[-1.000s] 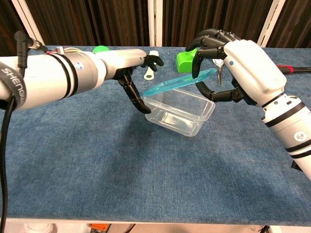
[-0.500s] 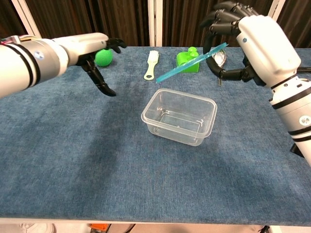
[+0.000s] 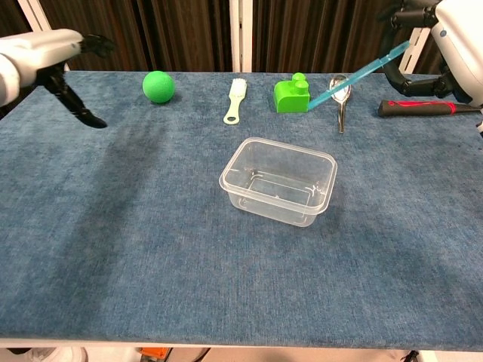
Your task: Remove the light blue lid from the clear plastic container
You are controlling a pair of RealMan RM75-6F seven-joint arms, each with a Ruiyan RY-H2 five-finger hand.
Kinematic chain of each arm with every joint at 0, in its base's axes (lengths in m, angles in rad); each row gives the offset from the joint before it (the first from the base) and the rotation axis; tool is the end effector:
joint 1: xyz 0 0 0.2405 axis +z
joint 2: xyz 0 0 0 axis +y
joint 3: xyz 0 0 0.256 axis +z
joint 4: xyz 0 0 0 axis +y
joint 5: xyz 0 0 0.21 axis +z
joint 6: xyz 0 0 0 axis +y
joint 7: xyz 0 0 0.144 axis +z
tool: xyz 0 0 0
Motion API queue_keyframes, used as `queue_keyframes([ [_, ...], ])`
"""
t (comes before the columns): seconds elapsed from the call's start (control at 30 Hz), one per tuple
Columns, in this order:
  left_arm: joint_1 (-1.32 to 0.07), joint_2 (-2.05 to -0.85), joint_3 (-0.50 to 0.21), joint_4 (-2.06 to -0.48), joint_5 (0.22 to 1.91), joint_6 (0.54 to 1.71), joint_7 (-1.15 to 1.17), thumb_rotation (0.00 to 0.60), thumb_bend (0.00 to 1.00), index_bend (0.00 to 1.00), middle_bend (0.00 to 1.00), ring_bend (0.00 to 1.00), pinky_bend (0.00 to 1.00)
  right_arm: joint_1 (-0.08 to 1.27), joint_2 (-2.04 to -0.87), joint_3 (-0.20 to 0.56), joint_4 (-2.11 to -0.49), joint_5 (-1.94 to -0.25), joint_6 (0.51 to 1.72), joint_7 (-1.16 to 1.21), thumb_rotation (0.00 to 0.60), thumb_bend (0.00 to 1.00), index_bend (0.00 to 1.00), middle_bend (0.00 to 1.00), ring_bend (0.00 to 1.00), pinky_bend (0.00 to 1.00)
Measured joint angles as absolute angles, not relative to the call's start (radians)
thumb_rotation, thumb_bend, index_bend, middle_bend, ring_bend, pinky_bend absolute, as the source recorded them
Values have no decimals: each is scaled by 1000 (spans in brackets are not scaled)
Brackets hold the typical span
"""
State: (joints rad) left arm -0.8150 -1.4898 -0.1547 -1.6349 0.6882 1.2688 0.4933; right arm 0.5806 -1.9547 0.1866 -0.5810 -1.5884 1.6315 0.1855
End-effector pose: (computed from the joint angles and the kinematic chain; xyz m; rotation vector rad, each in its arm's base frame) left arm -0.1580 0.3516 0.0267 -1.5073 -1.0498 -0.8309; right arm -0.2126 -0.3334 0.0043 1.4465 -0.4376 1.4115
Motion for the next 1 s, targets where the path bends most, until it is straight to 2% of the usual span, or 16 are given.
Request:
queue_keyframes([
  [0.1, -775, -1467, -149, -1659, 724, 1301, 475, 600, 0, 46, 53, 0, 15, 579, -1963, 186, -536, -1570, 1590, 193, 600, 646, 730, 271, 121, 76],
  [0.17, -751, -1451, -145, -1677, 744, 1321, 467, 600, 0, 46, 53, 0, 15, 576, -1973, 183, -508, -1561, 1566, 200, 600, 636, 607, 247, 98, 39],
  [0.2, -741, -1443, -144, -1686, 750, 1325, 463, 600, 0, 46, 53, 0, 14, 571, -1978, 177, -494, -1556, 1546, 205, 600, 595, 484, 206, 64, 19],
  [0.23, -731, -1435, -143, -1694, 756, 1330, 460, 600, 0, 46, 53, 0, 12, 565, -1979, 170, -488, -1554, 1528, 206, 600, 495, 292, 135, 26, 3],
  [0.3, -710, -1414, -140, -1714, 767, 1337, 452, 600, 0, 46, 53, 0, 8, 543, -1969, 145, -495, -1553, 1485, 201, 600, 337, 70, 46, 0, 0],
  [0.33, -699, -1404, -139, -1724, 772, 1340, 444, 600, 0, 46, 53, 0, 6, 534, -1960, 135, -508, -1553, 1471, 197, 600, 270, 10, 19, 0, 0],
  [0.47, -665, -1376, -140, -1751, 793, 1340, 415, 600, 0, 46, 53, 0, 5, 494, -1891, 108, -633, -1551, 1459, 165, 600, 93, 0, 0, 0, 0],
  [0.57, -645, -1359, -143, -1771, 808, 1335, 391, 600, 0, 46, 53, 0, 5, 462, -1806, 85, -791, -1548, 1444, 119, 600, 40, 0, 0, 0, 0],
  [0.8, -584, -1285, -140, -1815, 838, 1333, 345, 600, 0, 63, 59, 0, 10, 392, -1522, 18, -1245, -1525, 1375, 9, 600, 39, 0, 10, 0, 0],
  [0.9, -557, -1247, -124, -1799, 871, 1329, 325, 600, 0, 108, 81, 0, 22, 366, -1398, 0, -1394, -1511, 1348, 14, 600, 70, 22, 123, 3, 26],
  [1.0, -533, -1225, -102, -1756, 892, 1330, 323, 600, 0, 150, 112, 4, 43, 352, -1332, -1, -1459, -1502, 1337, 81, 600, 111, 87, 182, 10, 64],
])
